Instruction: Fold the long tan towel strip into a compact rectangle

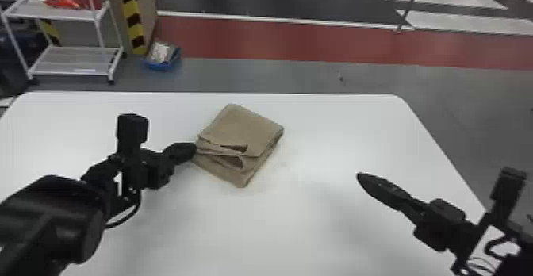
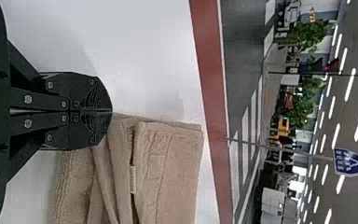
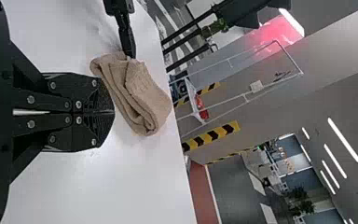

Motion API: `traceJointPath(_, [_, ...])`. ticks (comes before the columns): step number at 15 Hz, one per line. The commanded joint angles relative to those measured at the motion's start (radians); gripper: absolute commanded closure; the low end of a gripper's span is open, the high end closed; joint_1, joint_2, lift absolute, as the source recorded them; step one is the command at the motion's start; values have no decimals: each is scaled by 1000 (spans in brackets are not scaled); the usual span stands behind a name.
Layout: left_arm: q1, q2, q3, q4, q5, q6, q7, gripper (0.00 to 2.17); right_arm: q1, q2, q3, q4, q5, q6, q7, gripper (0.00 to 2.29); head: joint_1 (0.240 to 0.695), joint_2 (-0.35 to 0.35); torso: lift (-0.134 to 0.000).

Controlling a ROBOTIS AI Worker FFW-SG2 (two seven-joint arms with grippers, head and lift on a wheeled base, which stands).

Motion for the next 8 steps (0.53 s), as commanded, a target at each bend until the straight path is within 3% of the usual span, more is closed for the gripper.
traceJointPath(1, [60,11,8,-113,2,101,-1,1922,-1,3,-1,6,-2,-6,1,2010,695,-169,-128])
traceJointPath(4, [141,29,24,-253,48,214,-16,1926,-2,9,-1,21,-2,-18,7,2010,695,-193,-128])
traceJointPath(8, [209,29,37,-356,55,297,-24,1922,-2,20,-18,38,-8,-30,22,2010,695,-221,-128])
